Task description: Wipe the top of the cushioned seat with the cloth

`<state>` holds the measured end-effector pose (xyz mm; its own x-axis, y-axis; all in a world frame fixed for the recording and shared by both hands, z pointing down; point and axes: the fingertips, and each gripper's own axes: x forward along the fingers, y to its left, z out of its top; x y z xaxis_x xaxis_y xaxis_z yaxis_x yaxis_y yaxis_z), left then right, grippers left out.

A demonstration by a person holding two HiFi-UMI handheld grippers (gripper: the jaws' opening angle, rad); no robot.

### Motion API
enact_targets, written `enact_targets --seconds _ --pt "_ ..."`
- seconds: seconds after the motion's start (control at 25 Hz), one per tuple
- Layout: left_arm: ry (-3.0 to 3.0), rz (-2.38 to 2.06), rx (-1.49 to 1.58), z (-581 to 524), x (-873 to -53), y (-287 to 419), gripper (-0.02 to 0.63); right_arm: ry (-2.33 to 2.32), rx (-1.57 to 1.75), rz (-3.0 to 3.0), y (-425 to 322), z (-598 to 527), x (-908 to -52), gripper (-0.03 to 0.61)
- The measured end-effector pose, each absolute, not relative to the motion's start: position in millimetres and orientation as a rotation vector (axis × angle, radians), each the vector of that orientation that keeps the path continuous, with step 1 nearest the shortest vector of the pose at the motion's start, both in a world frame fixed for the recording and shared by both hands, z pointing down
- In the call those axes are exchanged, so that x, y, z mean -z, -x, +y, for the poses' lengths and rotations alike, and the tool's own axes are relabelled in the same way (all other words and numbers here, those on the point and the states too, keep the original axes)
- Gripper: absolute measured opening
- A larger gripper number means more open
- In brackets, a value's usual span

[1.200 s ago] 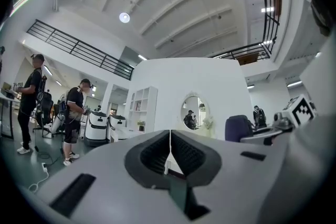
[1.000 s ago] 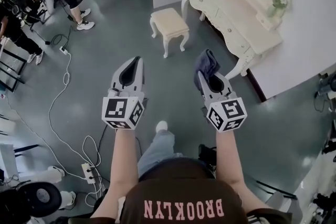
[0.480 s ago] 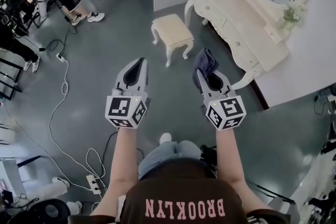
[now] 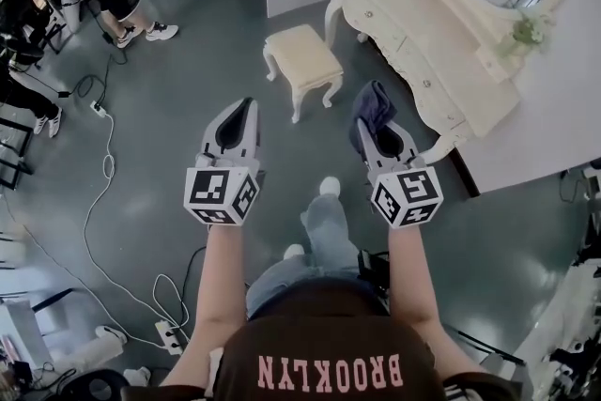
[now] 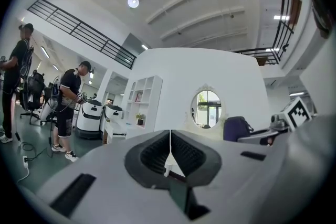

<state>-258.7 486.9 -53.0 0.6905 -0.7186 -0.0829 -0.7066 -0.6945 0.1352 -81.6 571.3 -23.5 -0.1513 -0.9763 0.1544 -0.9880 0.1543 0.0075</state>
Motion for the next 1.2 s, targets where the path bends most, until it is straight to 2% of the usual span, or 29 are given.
enact_targets --seconds 0.44,1.04,1.2 --pt "-2.771 -1.217 0.145 394 32 182 0.005 -1.889 -0.166 -2.318 10 471 5 0.037" --pt "-2.668 -1.37 0.048 209 17 32 0.005 -1.697 -0.251 -2.424 -143 265 -16 0.037" --pt "-2.643 -1.395 0.018 173 5 12 0.005 -1.661 -0.29 -2.435 -164 224 -32 0.037"
